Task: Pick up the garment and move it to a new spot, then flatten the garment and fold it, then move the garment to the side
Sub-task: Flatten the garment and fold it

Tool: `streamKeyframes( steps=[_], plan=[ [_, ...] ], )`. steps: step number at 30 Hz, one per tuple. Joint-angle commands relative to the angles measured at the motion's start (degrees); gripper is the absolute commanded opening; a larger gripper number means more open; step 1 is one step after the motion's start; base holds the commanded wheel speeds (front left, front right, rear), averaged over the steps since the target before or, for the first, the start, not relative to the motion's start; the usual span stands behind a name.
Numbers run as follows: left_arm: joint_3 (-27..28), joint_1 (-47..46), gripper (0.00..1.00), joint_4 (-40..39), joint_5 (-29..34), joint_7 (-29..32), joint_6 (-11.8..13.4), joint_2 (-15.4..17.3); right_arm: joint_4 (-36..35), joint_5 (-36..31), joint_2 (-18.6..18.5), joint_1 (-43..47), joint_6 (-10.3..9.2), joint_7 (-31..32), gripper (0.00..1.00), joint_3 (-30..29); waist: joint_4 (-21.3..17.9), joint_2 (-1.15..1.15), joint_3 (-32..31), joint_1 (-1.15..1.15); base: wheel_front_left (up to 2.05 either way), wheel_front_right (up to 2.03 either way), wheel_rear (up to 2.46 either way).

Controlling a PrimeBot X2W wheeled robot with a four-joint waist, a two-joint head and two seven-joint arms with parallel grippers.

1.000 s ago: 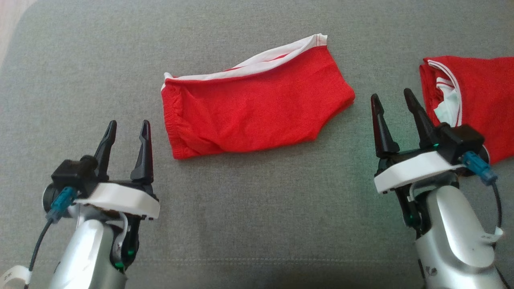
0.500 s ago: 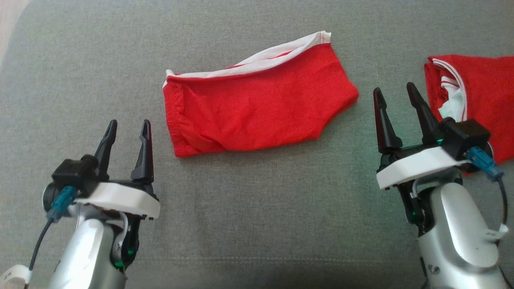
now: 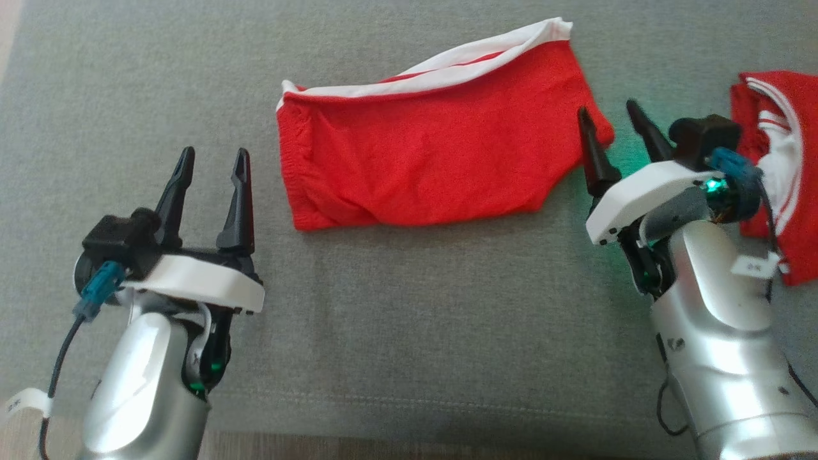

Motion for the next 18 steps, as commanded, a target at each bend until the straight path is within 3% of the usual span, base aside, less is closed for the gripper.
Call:
streamKeyframes(
  steps=[1,8,9,10,18],
  plan=[
    [1.99,-2.33,1.00,-1.74,0.62,-0.69,-0.25,0.89,2.20,0.05,0.62,-2.01,-0.05,1.13,1.00,1.02,0.84,0.00,0.73,0.00,0.00,0.00,0.00],
    [2.62,-2.50,1.00,-1.71,1.25,-0.69,-0.77,-0.03,12.80,2.23,0.62,-5.79,-0.05,3.80,1.00,1.23,1.32,0.00,0.95,0.00,0.00,0.00,0.00],
    [2.75,-2.43,1.00,-1.70,1.37,-0.69,-0.84,-0.04,13.50,2.73,0.62,-5.98,-0.05,3.85,0.45,1.73,1.24,0.00,0.89,0.00,0.00,0.00,0.00],
    [2.91,-2.33,1.00,-1.70,1.49,-0.69,-0.92,-0.04,14.16,3.30,0.62,-6.08,-0.05,3.97,0.00,2.31,1.11,0.00,0.81,0.00,0.00,0.00,0.00],
    [4.05,-1.38,1.00,-1.74,2.15,-0.69,-1.36,-0.03,13.87,8.59,0.62,-4.08,-0.05,-0.79,0.00,7.38,-0.42,0.00,-0.52,0.00,0.00,0.00,0.00]
  ],
)
